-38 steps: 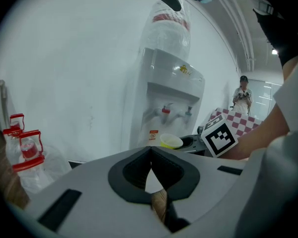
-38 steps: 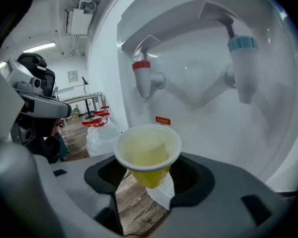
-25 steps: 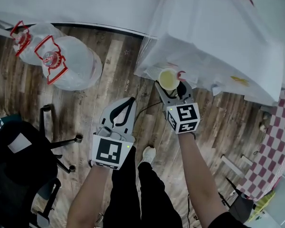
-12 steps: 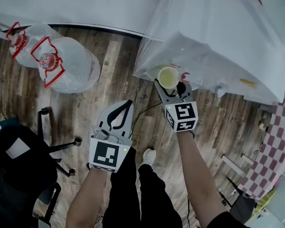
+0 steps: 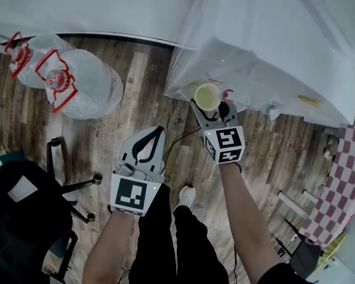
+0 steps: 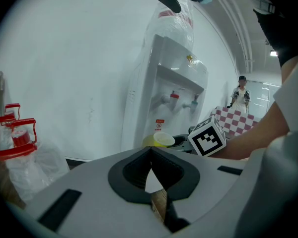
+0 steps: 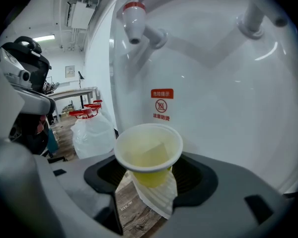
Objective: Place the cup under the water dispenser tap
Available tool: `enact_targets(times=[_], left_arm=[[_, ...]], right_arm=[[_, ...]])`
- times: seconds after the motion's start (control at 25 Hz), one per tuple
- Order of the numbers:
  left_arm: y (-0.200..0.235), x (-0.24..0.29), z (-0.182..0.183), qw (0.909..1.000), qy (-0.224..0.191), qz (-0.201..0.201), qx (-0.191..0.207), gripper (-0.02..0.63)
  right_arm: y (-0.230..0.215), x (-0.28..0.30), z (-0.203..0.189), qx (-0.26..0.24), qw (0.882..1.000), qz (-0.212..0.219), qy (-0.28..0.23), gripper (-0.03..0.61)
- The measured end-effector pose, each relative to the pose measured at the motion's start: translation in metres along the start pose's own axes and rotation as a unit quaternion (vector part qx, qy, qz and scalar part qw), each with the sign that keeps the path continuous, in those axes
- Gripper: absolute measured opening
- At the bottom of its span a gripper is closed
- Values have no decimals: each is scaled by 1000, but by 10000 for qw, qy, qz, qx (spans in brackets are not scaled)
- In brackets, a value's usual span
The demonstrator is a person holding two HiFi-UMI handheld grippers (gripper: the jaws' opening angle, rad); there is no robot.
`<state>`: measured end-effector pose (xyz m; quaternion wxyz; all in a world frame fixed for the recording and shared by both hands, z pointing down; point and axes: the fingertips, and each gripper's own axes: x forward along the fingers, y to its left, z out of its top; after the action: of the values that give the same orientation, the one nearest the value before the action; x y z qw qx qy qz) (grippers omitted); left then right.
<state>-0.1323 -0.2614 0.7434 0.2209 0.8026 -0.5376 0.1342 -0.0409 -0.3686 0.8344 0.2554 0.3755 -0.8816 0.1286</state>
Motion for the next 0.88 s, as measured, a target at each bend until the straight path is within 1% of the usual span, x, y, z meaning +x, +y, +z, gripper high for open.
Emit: enact_targets(times=[0.52,0.88], left_arm=[[-3,1,0,10000,34,-36,-1,14],[-15,-8,10,9999,84,-65,107,14]], right_arm=[[1,-3,-6,70,9999,50,111,319],[4,-23,-13,208,9994,43,257,324]])
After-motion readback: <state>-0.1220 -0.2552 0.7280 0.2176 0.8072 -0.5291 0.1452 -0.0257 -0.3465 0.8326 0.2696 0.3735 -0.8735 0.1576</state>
